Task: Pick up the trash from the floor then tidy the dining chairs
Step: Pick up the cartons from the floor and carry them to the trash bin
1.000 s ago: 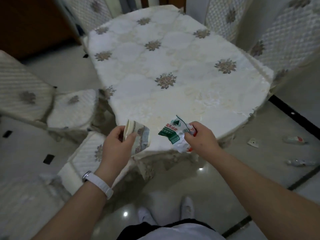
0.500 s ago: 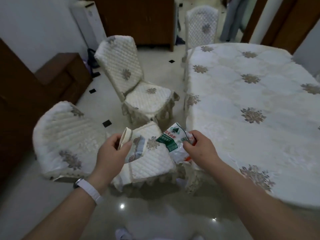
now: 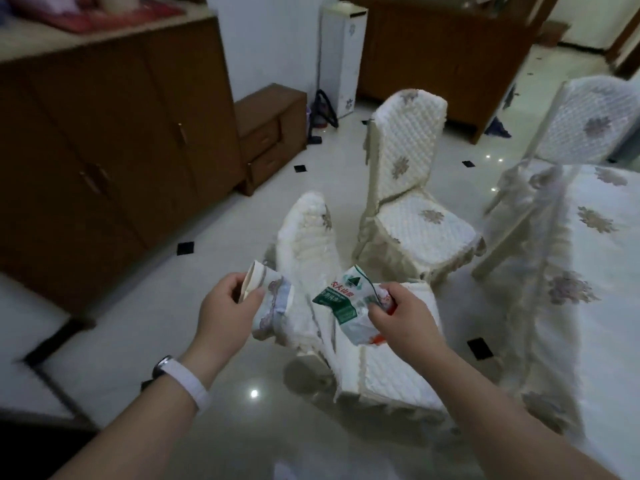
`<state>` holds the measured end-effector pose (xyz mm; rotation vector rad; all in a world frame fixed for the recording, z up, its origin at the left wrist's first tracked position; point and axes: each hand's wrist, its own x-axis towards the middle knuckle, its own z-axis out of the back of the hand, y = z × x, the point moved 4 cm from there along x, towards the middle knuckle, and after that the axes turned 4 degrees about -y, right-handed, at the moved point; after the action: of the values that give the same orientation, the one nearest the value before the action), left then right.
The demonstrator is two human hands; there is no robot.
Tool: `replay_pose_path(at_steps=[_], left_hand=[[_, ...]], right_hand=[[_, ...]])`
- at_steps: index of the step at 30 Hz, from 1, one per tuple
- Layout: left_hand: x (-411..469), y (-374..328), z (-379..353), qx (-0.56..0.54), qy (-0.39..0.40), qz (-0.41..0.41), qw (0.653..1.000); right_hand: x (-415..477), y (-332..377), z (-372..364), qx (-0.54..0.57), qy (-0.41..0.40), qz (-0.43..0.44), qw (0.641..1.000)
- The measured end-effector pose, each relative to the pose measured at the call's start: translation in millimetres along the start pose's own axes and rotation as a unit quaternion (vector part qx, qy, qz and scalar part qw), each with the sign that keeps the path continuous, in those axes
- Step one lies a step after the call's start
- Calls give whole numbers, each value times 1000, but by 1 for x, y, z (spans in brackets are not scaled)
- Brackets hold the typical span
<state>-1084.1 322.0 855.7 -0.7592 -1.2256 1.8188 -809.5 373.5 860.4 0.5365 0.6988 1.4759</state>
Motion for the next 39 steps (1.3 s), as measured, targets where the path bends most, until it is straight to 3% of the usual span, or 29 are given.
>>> replay_pose_path(at_steps=[8,15,25,32,39], left_hand=[[41,35,105,2,-92,49,995],[114,70,158,7,-134,90,987],[284,61,183,-1,-110,98,989],[369,67,230,-3,-116,74,990],[492,100,276,-20,-73,55,996]], right_hand=[[48,94,-91,29,88,69,993],[118,135,-171,-23,95,79,992],[251,214,-240,46,90,58,993],[314,286,-281,26,77,70,994],[363,346,-343,6,33,19,999]])
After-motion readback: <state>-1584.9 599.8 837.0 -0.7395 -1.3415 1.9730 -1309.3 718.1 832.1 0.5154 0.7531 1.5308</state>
